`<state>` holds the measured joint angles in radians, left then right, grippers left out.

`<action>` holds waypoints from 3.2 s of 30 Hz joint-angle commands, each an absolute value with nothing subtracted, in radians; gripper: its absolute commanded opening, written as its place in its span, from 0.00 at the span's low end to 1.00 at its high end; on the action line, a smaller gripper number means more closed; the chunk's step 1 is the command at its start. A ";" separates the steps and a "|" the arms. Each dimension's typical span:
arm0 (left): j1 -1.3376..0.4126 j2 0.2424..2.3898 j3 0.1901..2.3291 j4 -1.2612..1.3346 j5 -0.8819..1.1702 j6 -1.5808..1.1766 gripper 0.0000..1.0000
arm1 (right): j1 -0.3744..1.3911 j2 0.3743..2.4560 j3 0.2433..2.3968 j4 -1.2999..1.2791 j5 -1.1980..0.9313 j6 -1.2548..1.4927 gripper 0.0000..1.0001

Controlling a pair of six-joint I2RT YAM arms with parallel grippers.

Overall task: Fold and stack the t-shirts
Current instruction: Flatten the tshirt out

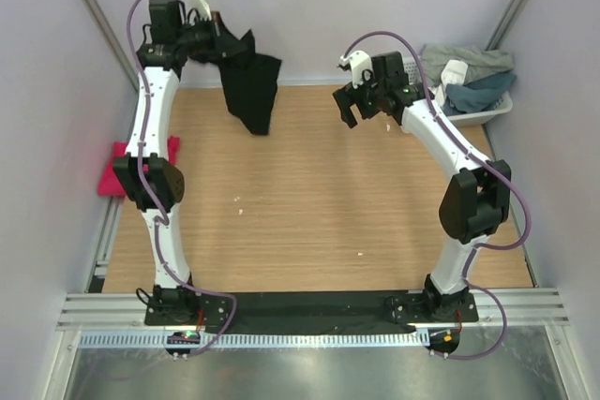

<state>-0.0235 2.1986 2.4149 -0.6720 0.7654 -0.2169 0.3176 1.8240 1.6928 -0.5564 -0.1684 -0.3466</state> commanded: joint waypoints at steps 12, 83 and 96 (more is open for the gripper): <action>-0.152 1.957 2.246 -0.524 0.950 -0.344 0.00 | 0.327 1.756 1.664 -0.505 -0.133 -0.388 0.96; -0.072 2.131 1.758 -1.241 0.718 -0.005 0.42 | 0.331 2.442 2.086 -0.471 -0.405 0.065 0.96; -0.189 2.215 1.790 -1.443 0.793 0.155 0.41 | 0.164 2.206 1.797 -0.511 -0.362 -0.029 0.96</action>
<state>-0.1711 2.1765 1.7561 -1.3121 0.7544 0.1047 0.1432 2.3142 1.8637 -0.4587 -0.3840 0.0032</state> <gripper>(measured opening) 0.408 0.961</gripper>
